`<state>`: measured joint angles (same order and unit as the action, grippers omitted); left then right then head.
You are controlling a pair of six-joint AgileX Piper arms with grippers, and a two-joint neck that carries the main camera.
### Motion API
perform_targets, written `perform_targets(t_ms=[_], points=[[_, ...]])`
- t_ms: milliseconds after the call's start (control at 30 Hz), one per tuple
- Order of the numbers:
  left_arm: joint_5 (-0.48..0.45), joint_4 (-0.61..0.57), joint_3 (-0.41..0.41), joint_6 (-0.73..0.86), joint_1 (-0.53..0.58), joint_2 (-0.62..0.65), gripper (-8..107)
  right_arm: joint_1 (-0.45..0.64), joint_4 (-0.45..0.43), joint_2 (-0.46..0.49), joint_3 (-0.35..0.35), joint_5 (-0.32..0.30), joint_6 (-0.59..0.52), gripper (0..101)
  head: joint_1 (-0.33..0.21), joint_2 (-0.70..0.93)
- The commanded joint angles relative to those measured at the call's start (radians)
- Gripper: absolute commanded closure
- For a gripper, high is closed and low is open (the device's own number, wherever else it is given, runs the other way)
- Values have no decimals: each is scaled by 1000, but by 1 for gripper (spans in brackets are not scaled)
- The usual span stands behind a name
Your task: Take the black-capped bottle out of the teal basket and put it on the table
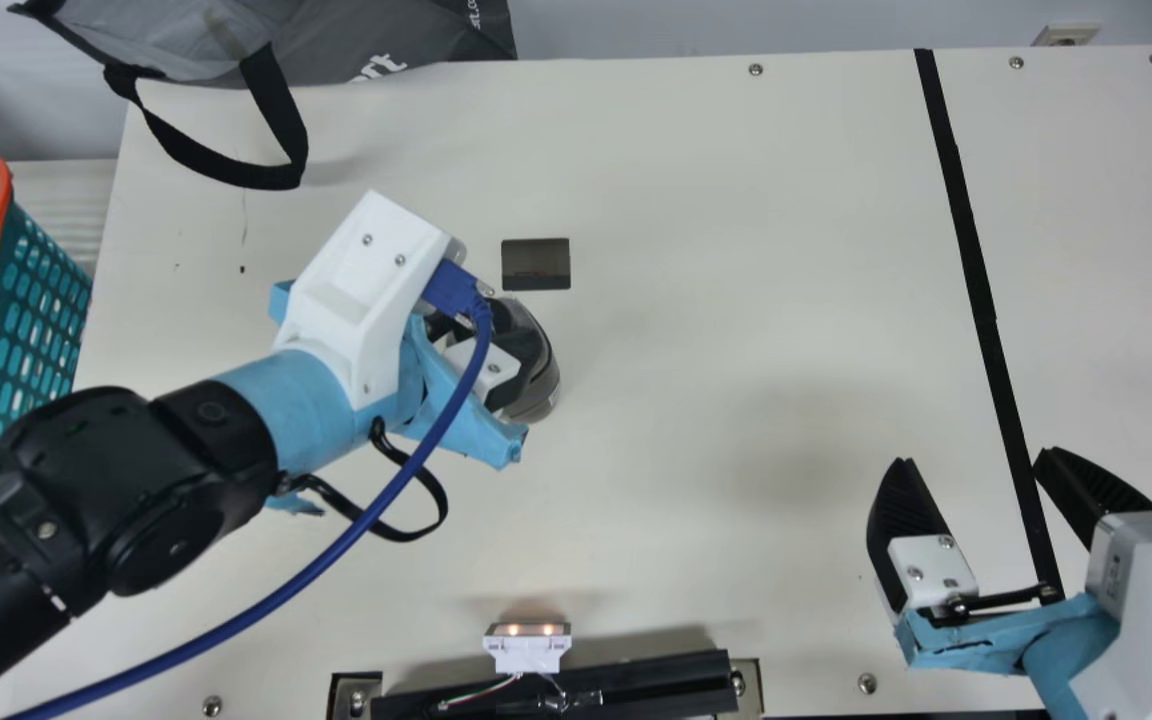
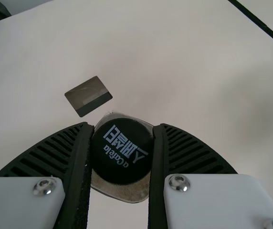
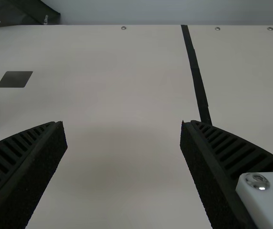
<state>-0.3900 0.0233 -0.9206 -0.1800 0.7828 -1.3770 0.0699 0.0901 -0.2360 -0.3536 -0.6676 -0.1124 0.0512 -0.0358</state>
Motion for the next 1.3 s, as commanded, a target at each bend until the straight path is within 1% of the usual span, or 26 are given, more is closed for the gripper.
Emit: perform_targets(t_ms=[0, 300, 500, 1167, 1233, 1267], points=[[2, 6, 2, -8, 4, -2, 99, 0, 0, 0, 0, 0, 0, 11, -4, 8], [11, 32, 12, -40, 14, -6, 99, 0, 0, 0, 0, 0, 0, 11, -4, 8], [5, 42, 3, -46, 14, -2, 99, 0, 0, 0, 0, 0, 0, 11, -4, 8], [7, 42, -9, -36, 2, 0, 99, 0, 0, 0, 0, 1, 0, 11, -4, 8], [8, 41, -9, -35, 3, -1, 62, 0, 0, 0, 0, 1, 0, 11, -4, 8], [8, 39, -9, -33, 3, -1, 62, 0, 0, 0, 0, 1, 0, 11, -4, 8]])
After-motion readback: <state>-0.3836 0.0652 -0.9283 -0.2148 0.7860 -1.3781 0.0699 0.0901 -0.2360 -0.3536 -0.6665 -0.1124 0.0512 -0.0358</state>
